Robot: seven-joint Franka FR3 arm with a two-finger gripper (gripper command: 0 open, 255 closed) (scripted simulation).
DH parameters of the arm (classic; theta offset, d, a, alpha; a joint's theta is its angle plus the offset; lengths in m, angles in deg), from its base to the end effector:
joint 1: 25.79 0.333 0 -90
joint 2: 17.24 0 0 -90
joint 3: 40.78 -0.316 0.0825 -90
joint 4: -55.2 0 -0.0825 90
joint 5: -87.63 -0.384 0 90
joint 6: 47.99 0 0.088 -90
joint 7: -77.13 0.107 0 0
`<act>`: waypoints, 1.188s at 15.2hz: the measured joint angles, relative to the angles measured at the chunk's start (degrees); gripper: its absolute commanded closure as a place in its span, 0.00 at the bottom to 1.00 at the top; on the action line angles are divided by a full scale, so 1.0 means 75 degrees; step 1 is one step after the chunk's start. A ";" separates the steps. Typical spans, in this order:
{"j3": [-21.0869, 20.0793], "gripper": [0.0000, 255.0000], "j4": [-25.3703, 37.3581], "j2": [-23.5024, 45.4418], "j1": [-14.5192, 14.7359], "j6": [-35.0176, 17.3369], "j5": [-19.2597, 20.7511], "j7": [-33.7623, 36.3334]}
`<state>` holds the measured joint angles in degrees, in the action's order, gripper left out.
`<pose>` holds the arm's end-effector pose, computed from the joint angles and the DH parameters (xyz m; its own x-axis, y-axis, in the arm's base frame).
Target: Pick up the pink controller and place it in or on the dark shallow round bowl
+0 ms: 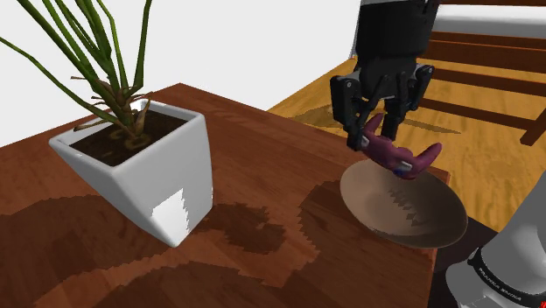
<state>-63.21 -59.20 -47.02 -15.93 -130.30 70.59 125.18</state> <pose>0.2869 0.2705 0.6363 0.9476 -0.2928 -0.1282 -0.2971 -0.9547 -0.0160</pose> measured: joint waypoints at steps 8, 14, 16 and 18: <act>0.0291 1.00 -0.1469 -0.1230 0.0200 -0.0180 -0.0208 -0.0355; 0.0183 1.00 -0.2183 -0.1376 0.0245 -0.0747 -0.0310 -0.0447; 0.0145 1.00 -0.2406 -0.1408 0.0258 -0.0938 -0.0344 -0.0478; 0.0134 1.00 -0.2488 -0.1419 0.0261 -0.1007 -0.0354 -0.0494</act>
<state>-62.20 -77.86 -57.66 -13.97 -137.86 67.93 121.48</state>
